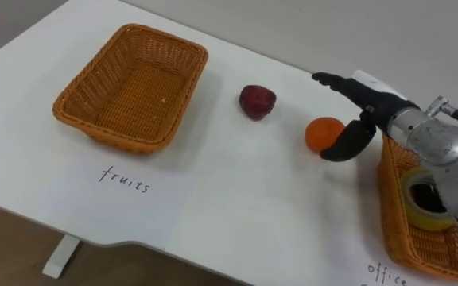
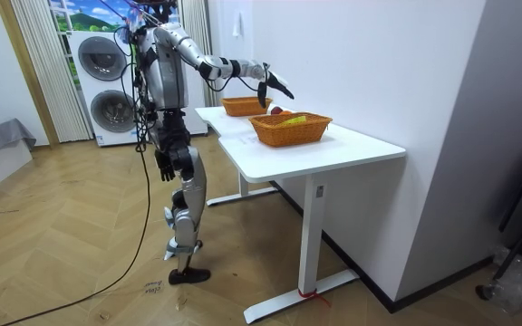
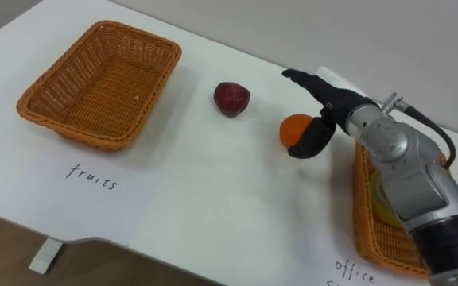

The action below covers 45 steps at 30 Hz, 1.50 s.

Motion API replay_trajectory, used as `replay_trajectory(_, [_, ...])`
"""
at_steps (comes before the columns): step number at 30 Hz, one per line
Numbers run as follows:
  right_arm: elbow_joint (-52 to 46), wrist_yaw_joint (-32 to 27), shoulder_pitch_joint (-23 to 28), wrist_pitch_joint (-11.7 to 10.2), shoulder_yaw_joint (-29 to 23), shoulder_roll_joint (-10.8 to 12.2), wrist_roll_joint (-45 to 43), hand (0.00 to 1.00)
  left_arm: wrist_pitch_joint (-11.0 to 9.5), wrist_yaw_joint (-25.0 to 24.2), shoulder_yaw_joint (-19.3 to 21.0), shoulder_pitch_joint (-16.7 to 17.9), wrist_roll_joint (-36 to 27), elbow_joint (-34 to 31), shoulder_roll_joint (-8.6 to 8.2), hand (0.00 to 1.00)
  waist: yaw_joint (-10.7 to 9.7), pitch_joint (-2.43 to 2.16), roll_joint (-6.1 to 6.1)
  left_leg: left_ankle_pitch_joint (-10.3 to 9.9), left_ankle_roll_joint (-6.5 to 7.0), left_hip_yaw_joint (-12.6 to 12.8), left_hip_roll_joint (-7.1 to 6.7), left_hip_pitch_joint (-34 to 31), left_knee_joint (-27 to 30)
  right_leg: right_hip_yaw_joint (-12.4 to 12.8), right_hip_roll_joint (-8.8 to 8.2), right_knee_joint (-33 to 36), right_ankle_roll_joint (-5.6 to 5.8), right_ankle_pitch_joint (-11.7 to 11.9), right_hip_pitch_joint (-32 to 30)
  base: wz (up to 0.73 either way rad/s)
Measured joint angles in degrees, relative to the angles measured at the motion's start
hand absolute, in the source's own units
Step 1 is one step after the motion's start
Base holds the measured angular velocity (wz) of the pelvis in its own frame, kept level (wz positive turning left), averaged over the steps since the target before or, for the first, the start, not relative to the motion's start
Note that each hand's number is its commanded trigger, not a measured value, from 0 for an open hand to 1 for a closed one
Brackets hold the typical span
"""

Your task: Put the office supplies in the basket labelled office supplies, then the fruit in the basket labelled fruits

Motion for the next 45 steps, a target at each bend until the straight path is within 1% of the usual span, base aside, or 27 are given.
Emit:
replay_trajectory(3, [0.3, 0.1, 0.0, 0.0, 0.0, 0.0, -1.1, 0.0, 0.0, 0.0, 0.0, 0.0, 0.0, 0.0, 0.06, 0.0, 0.0, 0.06, 0.08, 0.0, 0.0, -0.2, -0.09, -0.1, 0.0, 0.0, 0.02, 0.0, 0.0, 0.0, 0.0, 0.0])
replay_trajectory(6, [1.1, 0.1, 0.0, 0.0, 0.0, 0.0, -1.2, 0.0, 0.0, 0.0, 0.0, -0.1, 0.0, 0.0, 0.12, 0.0, 0.0, -0.01, -0.01, 0.0, 0.0, -0.1, -0.09, -0.1, 0.0, 0.0, 0.05, 0.0, 0.0, 0.0, 0.0, 0.0])
replay_trajectory(8, [2.4, 0.1, 0.0, 0.0, 0.0, 0.0, -1.1, 0.0, 0.0, 0.1, 0.0, -0.2, 0.0, 0.0, 0.15, 0.0, 0.1, -0.14, -0.18, 0.0, 0.0, -0.1, -0.12, -0.1, 0.0, 0.0, 0.04, 0.0, 0.0, 0.0, 0.0, 0.0])
replay_trajectory(13, [3.0, 0.1, 0.0, 0.2, 0.0, 0.0, -1.2, 0.0, 0.1, 0.2, 0.0, -0.3, 0.0, 0.0, 0.15, 0.0, 0.1, -0.18, -0.24, 0.0, 0.0, -0.2, -0.12, -0.2, 0.1, 0.0, 0.06, 0.0, 0.0, 0.0, 0.0, 0.0])
replay_trajectory(18, [3.0, 0.1, 0.0, 1.2, 0.0, 0.0, -1.2, 0.0, 1.1, 0.4, 0.0, -0.5, 0.0, 0.0, 0.15, 0.0, 0.1, -0.21, -0.27, 0.0, 0.0, -0.3, -0.12, -0.8, 0.7, -0.1, 0.07, 0.0, -0.05, 0.0, -0.2, 0.01])
replay_trajectory(24, [3.0, 0.1, 0.0, 1.4, 0.0, 0.0, -1.2, 0.0, 1.3, 0.6, 0.0, -0.5, 0.0, 0.0, 0.15, 0.0, 0.1, -0.19, -0.23, 0.0, 0.0, -0.3, -0.12, -0.9, 1.0, -0.1, 0.11, 0.0, -0.18, 0.1, -0.2, 0.0])
replay_trajectory(34, [4.2, 0.1, 0.0, 1.4, 0.0, 0.0, -1.9, 0.0, 1.3, 1.3, 0.0, -0.5, 0.0, -0.1, 0.14, 0.0, 0.3, -0.03, 0.01, 0.0, -0.01, -0.5, -0.12, -0.9, 0.7, -0.1, 0.12, 0.0, -0.22, 0.1, -0.2, 0.0])
replay_trajectory(36, [4.2, 0.1, 0.0, 1.4, 0.0, 0.0, -1.9, 0.0, 1.3, 1.2, 0.0, -0.5, 0.0, -0.1, 0.14, 0.0, 0.3, -0.08, -0.01, 0.0, -0.01, -0.5, -0.14, -1.2, 0.7, -0.1, 0.13, 0.0, -0.22, 0.1, -0.5, 0.0])
replay_trajectory(38, [4.7, 0.1, 0.0, 1.3, 0.0, 0.0, -1.9, 0.0, 1.3, 1.0, 0.0, -0.5, 0.6, -0.1, 0.11, 0.0, 0.3, -0.23, -0.19, 0.0, -0.02, -0.3, -0.15, -1.8, 0.9, -0.1, 0.14, 0.0, -0.25, 0.2, -1.0, 0.0])
replay_trajectory(42, [5.4, 0.1, 0.0, 1.4, 0.0, 0.0, -1.9, 0.0, 1.3, 0.4, 0.0, -0.5, 0.6, -0.1, 0.06, 0.0, 0.6, -0.16, -0.08, 0.0, -0.01, -0.4, -0.12, -1.9, 1.2, -0.1, 0.13, 0.0, -0.25, 0.2, -1.1, 0.0])
replay_trajectory(45, [5.4, -0.1, 0.0, 1.4, 0.0, 0.0, -1.9, 0.0, 1.3, -0.1, 0.0, -0.5, 0.6, -0.4, 0.04, 0.0, 1.3, -0.08, 0.02, 0.0, -0.02, -0.4, -0.12, -1.9, 1.1, -0.1, 0.15, 0.0, -0.25, 0.2, -1.1, 0.0])
